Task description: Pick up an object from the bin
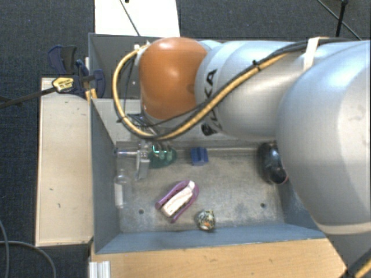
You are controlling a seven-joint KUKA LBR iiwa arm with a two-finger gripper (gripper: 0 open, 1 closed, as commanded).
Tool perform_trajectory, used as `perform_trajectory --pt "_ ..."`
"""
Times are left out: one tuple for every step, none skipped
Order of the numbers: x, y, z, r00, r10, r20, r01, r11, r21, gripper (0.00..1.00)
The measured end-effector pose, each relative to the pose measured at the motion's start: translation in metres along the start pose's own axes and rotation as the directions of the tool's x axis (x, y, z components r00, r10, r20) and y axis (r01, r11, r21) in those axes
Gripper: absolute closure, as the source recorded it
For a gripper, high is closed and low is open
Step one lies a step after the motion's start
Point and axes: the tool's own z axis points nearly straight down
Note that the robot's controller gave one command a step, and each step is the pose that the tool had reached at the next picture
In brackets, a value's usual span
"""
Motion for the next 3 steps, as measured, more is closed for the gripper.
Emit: perform_trajectory --pt "0.006 -0.12 0.079 0.995 -0.103 0.005 0.103 0.995 0.002 0.0" --pt "0.041 -0.113 0.099 0.978 -0.206 0.018 0.206 0.978 0.002 0.0" --pt "0.043 -0.112 0.1 0.979 -0.202 0.006 0.202 0.979 -0.001 1.0"
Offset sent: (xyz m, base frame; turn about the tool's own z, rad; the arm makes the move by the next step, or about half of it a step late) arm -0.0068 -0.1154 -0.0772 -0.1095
